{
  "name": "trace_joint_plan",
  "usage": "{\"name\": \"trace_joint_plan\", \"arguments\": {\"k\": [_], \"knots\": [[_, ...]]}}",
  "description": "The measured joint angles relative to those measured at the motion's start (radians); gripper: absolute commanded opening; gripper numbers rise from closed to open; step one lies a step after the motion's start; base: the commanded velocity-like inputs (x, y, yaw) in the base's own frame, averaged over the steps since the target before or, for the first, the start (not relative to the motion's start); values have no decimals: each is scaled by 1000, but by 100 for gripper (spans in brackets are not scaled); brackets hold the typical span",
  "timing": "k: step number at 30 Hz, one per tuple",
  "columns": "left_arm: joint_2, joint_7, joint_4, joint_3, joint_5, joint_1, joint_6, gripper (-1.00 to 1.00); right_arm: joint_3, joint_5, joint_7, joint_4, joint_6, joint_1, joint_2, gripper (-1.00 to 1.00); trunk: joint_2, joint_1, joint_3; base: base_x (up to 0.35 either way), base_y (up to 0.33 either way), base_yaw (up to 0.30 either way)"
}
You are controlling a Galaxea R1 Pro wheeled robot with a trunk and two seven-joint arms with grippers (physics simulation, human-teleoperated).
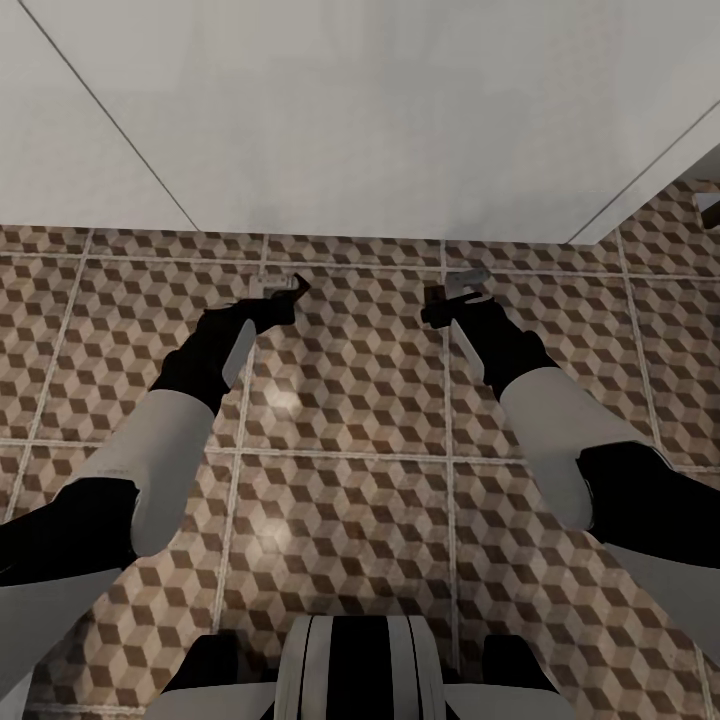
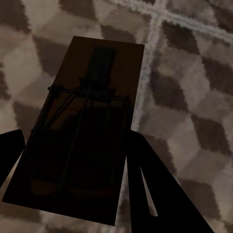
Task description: Take the four mousetraps from the cabinet in the bathroom and place them on the bathroom floor. Make sure all four end up on the same floor surface, and ensure that at least two of them are either under or directly next to the same bathroom sink.
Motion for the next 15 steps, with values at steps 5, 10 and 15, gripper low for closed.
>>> {"name": "trace_joint_plan", "arguments": {"k": [5,10,15], "knots": [[0,0,3,-3,0,0,0,-100,0,0,0,0,0,0,0,-100,0,0,0,0,0,0],[-3,-1,34,-4,0,0,0,-100,0,0,0,0,0,0,2,-100,0,0,0,0,0,0],[-4,-5,52,-3,0,0,1,-100,0,0,0,0,0,0,2,-100,0,0,0,0,0,0]]}}
